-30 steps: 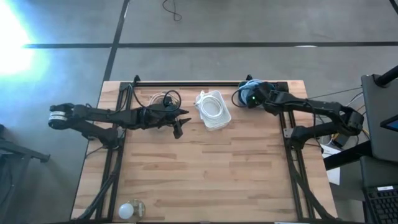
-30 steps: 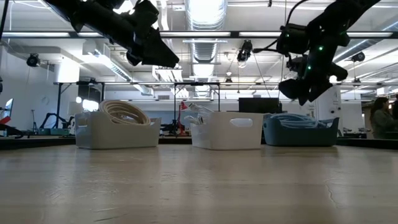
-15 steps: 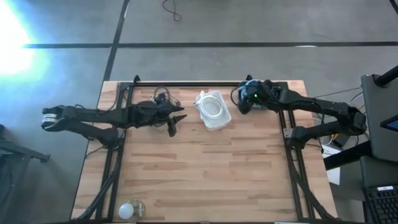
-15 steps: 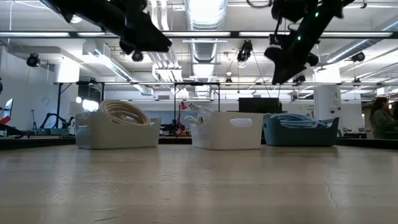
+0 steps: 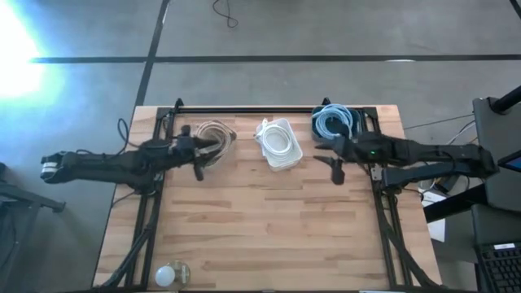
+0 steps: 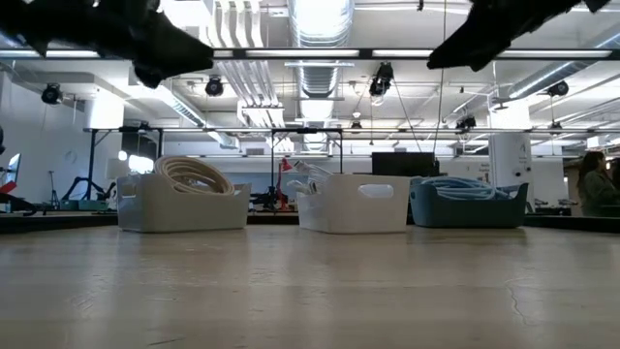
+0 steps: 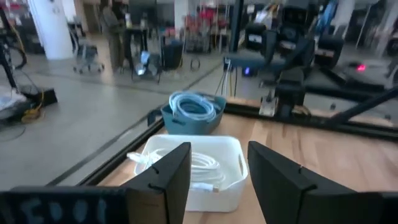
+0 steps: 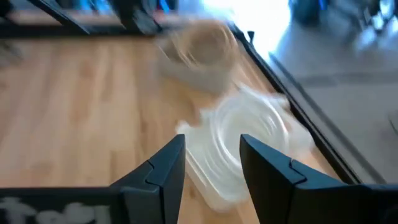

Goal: Sort HDMI cables
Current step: Return to Home Position

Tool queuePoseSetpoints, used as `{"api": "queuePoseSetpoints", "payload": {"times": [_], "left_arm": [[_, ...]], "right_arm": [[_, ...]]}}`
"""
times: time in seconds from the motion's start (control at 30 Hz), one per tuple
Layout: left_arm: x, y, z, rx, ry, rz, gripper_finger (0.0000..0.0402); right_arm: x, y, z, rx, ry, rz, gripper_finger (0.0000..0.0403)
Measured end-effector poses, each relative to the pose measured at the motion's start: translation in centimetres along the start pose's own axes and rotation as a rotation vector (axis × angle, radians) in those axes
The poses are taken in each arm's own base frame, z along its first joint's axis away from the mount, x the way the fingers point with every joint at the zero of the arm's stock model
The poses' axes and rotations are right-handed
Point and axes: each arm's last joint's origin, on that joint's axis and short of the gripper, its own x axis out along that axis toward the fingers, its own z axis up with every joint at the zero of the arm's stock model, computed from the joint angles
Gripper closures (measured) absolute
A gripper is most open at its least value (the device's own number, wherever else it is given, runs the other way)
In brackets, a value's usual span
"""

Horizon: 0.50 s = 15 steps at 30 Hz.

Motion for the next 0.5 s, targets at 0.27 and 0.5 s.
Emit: {"api": "queuePoseSetpoints", "payload": {"times": [0.27,0.5], "left_arm": [[-2.6,0.5,-3.0,0.009,-0.081,-0.098,0.0234],[-4.2,0.9,-2.7,0.003,-0.193,-0.111,0.0234]], "right_arm": [[-1.2,0.3,-4.0,-0.013,-0.314,0.172,0.0258],[-1.9,0.2,-7.2,0.006,-0.409,0.178,0.0255]]}}
